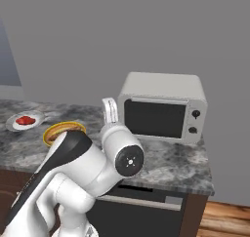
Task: Open the toaster oven door. Place the baguette on the bottom rack in the toaster oven and place the steak on the top rack.
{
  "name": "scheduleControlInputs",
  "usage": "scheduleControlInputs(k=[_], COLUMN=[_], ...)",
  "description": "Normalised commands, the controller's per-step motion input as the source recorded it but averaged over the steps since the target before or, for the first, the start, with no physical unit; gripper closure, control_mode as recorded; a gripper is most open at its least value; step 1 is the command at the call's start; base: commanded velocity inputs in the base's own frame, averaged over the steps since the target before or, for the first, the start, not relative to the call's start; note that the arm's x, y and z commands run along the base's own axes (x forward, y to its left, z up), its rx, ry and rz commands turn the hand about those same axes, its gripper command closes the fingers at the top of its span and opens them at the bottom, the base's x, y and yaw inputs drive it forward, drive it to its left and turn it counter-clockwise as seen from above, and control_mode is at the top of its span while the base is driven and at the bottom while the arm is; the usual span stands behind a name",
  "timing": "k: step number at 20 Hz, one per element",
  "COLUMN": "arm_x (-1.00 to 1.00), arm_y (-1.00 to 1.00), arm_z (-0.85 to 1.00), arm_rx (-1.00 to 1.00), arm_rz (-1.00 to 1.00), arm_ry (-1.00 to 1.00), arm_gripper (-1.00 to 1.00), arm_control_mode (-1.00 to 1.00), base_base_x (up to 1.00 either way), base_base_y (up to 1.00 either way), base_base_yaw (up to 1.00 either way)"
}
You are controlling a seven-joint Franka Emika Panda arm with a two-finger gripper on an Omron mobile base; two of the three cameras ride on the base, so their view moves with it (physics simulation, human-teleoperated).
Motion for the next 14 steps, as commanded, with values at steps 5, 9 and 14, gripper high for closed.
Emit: scheduleControlInputs(k=[5, 9, 14], arm_x=[0.27, 0.32, 0.32], arm_y=[-0.14, -0.23, -0.27], arm_z=[-0.07, -0.04, -0.09], arm_rx=[0.00, 0.00, 0.00], arm_rz=[0.00, 0.00, 0.00], arm_ry=[0.00, -0.01, -0.03], arm_gripper=[-1.00, -1.00, -1.00], arm_control_mode=[-1.00, -1.00, -1.00], base_base_x=[0.00, 0.00, 0.00], base_base_y=[0.00, 0.00, 0.00], base_base_yaw=[0.00, 0.00, 0.00])
